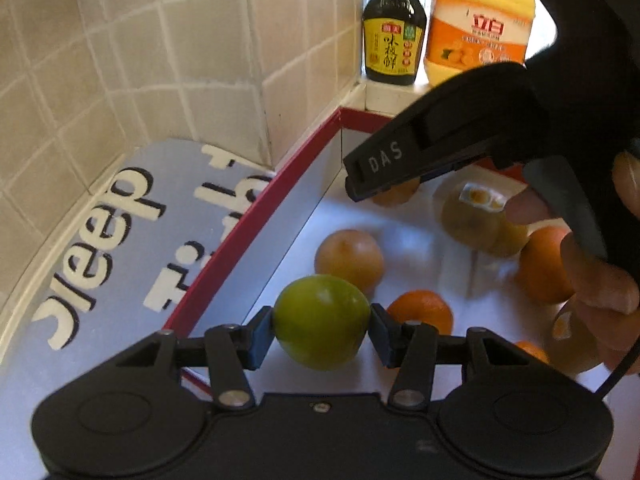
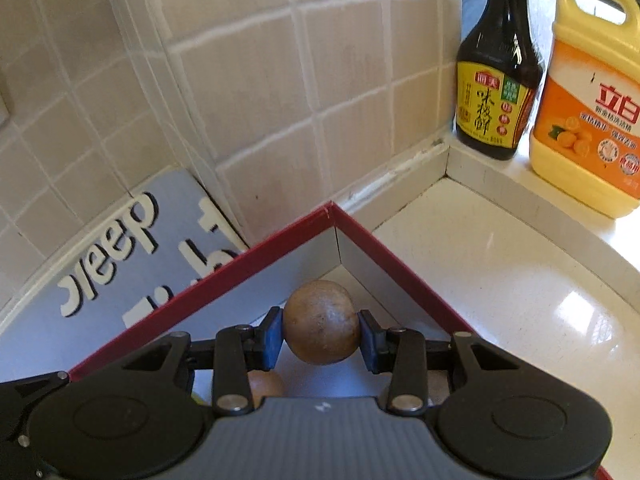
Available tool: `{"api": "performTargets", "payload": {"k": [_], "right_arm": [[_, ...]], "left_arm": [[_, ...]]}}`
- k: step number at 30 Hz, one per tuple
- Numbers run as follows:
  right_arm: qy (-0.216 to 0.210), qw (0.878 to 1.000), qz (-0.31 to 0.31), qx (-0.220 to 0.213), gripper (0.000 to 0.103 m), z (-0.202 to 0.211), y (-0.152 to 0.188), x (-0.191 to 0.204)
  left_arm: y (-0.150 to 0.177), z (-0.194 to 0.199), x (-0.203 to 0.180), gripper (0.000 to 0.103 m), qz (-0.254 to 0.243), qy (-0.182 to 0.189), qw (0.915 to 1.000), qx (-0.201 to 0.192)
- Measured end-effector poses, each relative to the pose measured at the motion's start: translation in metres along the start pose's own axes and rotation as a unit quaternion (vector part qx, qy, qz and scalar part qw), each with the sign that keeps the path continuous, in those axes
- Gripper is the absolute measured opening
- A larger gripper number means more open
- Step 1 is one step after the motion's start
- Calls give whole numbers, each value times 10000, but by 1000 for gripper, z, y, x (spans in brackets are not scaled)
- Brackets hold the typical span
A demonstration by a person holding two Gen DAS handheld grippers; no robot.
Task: Organize fruits
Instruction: 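Carry the green apple and brown pear down into the red box and open both tools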
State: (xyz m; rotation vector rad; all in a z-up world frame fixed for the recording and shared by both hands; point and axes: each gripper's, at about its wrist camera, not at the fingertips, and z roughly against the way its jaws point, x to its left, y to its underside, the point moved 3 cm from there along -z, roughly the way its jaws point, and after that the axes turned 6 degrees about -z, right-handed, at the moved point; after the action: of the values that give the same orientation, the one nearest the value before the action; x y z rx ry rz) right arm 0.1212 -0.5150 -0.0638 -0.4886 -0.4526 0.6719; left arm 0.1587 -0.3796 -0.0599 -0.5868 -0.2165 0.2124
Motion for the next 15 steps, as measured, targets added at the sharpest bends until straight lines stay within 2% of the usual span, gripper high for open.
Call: {"api": "performTargets", "payload": {"k": [3, 12, 14, 15], "right_arm": [[69, 9999, -30, 92, 41, -6, 3, -2], [103, 9998, -33, 181, 42, -11, 6, -5], [95, 9998, -3, 196, 42, -11, 6, -4], [98, 9997, 12, 202, 43, -11, 6, -3]], "left_arm": [[0, -2, -5, 61, -152, -86, 9998, 42], [-1, -7, -10, 61, -117, -105, 9998, 118], [0, -6, -10, 63, -94, -93, 9999, 85], [0, -5, -10, 67, -65, -59, 9999, 57]]}}
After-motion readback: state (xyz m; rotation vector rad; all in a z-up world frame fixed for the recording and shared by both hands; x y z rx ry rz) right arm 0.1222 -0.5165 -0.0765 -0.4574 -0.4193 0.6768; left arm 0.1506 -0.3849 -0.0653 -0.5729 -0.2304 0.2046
